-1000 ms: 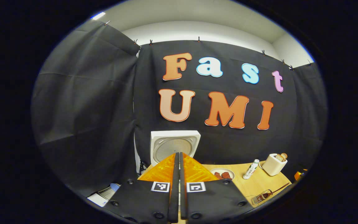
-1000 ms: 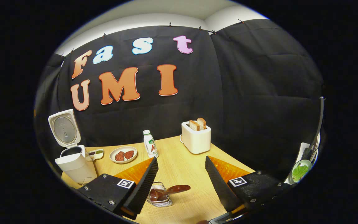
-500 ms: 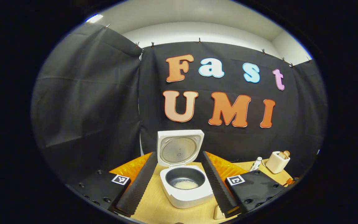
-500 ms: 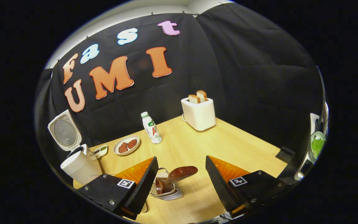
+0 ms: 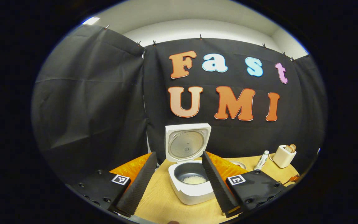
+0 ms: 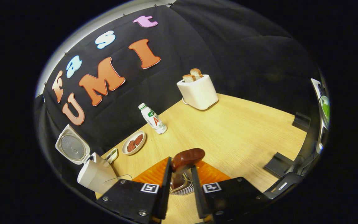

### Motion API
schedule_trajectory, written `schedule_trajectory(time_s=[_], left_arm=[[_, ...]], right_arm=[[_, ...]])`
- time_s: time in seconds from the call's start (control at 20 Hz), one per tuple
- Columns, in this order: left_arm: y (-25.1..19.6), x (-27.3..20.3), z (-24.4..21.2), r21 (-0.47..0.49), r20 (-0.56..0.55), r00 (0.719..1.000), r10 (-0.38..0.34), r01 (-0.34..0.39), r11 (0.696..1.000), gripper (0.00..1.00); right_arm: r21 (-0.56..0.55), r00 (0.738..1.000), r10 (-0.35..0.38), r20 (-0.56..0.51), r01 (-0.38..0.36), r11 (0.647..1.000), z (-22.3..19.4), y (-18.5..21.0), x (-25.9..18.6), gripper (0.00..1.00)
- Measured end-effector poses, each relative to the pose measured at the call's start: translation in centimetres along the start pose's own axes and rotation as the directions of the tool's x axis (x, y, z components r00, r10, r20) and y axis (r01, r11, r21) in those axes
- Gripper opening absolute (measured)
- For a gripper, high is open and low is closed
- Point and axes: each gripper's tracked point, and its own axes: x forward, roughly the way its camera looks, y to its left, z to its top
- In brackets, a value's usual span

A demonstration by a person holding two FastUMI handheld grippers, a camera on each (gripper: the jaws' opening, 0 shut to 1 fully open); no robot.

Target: Close the left gripper, press the button to open the rice cooker; take a wooden spoon from the chopstick holder with the right hand, scoop a spoonful of rice and pour it into the rice cooker, then put the wooden spoon back into the chopstick holder.

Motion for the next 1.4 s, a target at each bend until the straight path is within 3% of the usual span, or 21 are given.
schedule_trajectory(time_s=[0.05, 0.15, 0.45, 0.9, 1.2, 1.4], left_arm=[[0.2, 0.0, -0.3, -0.005, -0.006, 1.0, 0.0, 0.0, 1.0, 0.99], [0.6, -0.1, -0.8, -0.019, -0.018, 1.0, 0.001, -0.002, 1.0, 0.99], [2.0, 0.0, -0.8, -0.042, -0.018, 1.0, 0.017, -0.018, 0.999, 0.99], [1.4, 0.8, 0.2, -0.031, 0.014, 1.0, -0.011, 0.012, 0.999, 1.0], [1.0, 1.3, 0.4, -0.029, 0.026, 0.999, -0.032, 0.032, 0.999, 0.98], [1.3, 1.5, 0.6, -0.02, 0.033, 0.999, -0.03, 0.03, 0.999, 1.0]], right_arm=[[0.03, 1.0, 0.005, -0.012, -0.005, 1.0, 0.1, 0.3, 0.0, 0.28], [0.037, 1.0, 0.018, -0.008, -0.018, 0.999, 0.3, 0.9, 0.3, 0.2], [-0.164, 1.0, 0.014, 0.019, -0.011, 0.986, 0.7, 2.5, 0.4, 0.04], [-0.297, 0.996, 0.032, 0.087, -0.004, 0.955, 4.7, 6.7, -3.2, 0.03], [-0.417, 0.984, 0.139, 0.11, -0.081, 0.905, 5.6, 12.8, -7.1, 0.03], [-0.469, 0.972, 0.219, 0.079, -0.158, 0.869, 3.5, 17.3, -8.5, 0.03]])
